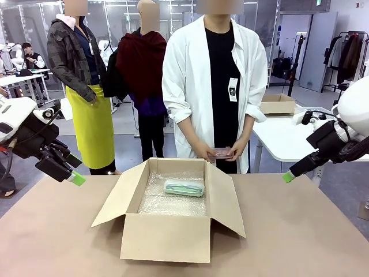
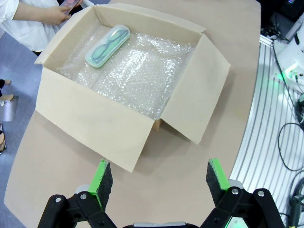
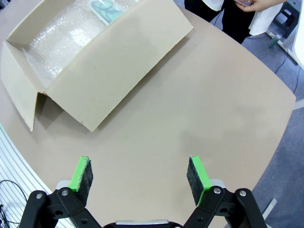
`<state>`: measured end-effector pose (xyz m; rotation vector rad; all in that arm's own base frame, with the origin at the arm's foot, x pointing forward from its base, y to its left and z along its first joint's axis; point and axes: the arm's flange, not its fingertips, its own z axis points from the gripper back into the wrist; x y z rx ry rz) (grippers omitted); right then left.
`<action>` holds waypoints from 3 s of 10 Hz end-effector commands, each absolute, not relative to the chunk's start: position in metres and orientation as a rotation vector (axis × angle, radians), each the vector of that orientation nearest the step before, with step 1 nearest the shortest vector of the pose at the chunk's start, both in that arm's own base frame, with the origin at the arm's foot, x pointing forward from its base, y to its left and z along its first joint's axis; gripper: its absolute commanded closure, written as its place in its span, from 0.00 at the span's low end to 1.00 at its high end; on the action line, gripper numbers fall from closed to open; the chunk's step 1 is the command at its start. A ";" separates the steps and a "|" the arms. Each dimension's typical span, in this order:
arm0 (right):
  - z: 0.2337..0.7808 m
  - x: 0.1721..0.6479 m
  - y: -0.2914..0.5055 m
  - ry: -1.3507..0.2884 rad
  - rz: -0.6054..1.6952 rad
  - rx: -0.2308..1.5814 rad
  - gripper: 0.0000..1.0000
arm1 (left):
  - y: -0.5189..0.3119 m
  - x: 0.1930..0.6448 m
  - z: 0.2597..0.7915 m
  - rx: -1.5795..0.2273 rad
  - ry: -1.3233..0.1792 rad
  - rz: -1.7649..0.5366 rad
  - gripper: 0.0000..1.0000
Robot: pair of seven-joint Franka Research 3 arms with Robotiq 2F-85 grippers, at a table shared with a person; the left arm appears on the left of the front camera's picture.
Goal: Pack the glasses set securely to prepare it for shipping.
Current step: Put the Glasses case from the right side of the table into the Package Box.
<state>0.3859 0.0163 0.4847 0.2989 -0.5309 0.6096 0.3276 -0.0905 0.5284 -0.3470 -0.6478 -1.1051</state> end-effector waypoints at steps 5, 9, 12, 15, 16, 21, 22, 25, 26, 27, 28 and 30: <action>0.486 0.385 0.017 -0.534 0.603 0.298 0.00 | -0.087 0.328 0.529 -0.369 -0.651 -1.128 0.00; 0.486 0.385 0.017 -0.534 0.603 0.298 0.00 | -0.087 0.328 0.529 -0.369 -0.651 -1.128 0.00; 0.486 0.385 0.017 -0.534 0.603 0.298 0.00 | -0.087 0.328 0.529 -0.369 -0.651 -1.128 0.00; 0.486 0.385 0.017 -0.534 0.603 0.298 0.00 | -0.087 0.328 0.529 -0.369 -0.651 -1.128 0.00; 0.486 0.385 0.017 -0.534 0.603 0.298 0.00 | -0.087 0.328 0.529 -0.369 -0.651 -1.128 0.00; 0.486 0.385 0.017 -0.534 0.603 0.298 0.00 | -0.087 0.328 0.529 -0.369 -0.651 -1.128 0.00; 0.486 0.385 0.017 -0.534 0.603 0.298 0.00 | -0.087 0.328 0.529 -0.369 -0.651 -1.128 0.00; 0.486 0.385 0.017 -0.534 0.603 0.298 0.00 | -0.087 0.328 0.529 -0.369 -0.651 -1.128 0.00; 0.486 0.385 0.017 -0.534 0.603 0.298 0.00 | -0.087 0.328 0.529 -0.369 -0.651 -1.128 0.00; 0.486 0.385 0.017 -0.534 0.603 0.298 0.00 | -0.087 0.328 0.529 -0.369 -0.651 -1.128 0.00; 0.486 0.385 0.017 -0.534 0.603 0.298 0.00 | -0.087 0.328 0.529 -0.369 -0.651 -1.128 0.00; 0.486 0.385 0.017 -0.534 0.603 0.298 0.00 | -0.087 0.328 0.529 -0.369 -0.651 -1.128 0.00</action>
